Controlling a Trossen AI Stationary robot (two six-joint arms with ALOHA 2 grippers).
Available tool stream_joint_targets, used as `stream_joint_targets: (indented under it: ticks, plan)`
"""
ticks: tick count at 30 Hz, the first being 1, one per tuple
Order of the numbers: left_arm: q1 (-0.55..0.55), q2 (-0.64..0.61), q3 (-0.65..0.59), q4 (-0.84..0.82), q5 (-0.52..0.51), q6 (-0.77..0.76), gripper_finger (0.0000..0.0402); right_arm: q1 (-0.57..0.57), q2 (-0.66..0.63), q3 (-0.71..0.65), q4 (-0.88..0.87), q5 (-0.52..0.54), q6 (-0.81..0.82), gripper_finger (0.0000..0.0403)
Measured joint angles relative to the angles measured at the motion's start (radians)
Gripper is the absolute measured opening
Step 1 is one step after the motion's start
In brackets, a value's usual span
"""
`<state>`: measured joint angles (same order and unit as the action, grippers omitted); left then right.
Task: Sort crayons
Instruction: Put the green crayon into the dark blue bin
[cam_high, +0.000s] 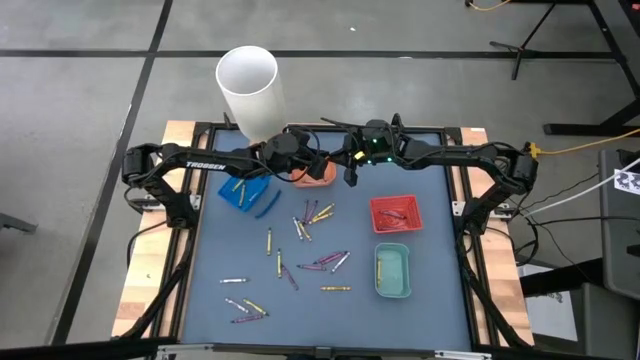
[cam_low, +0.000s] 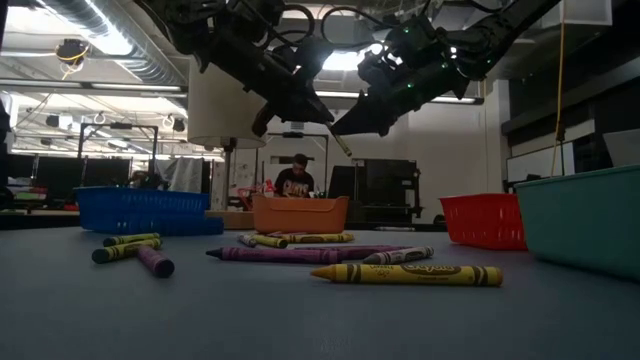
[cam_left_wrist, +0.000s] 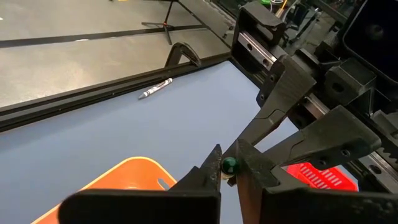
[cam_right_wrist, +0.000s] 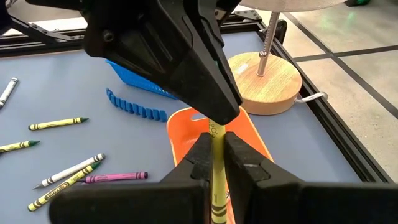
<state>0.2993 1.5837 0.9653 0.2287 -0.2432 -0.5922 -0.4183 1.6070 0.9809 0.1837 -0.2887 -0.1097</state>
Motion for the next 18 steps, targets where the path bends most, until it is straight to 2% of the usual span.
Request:
stream_joint_targets:
  ticks: [5, 12, 18]
  plan:
    - [0.0, 0.0, 0.0, 0.0, 0.0, 0.001, 0.0009, 0.0, 0.0, 0.0, 0.0, 0.0, 0.0, 0.0033]
    - [0.001, 0.0, -0.002, -0.025, -0.002, 0.073, 0.0008, -0.001, 0.0, 0.0, -0.012, 0.0, 0.0, 0.0109]
    - [0.041, -0.001, -0.002, -0.092, 0.092, 0.09, 0.0008, -0.001, 0.0, 0.0, -0.073, 0.016, 0.0, 0.0141]
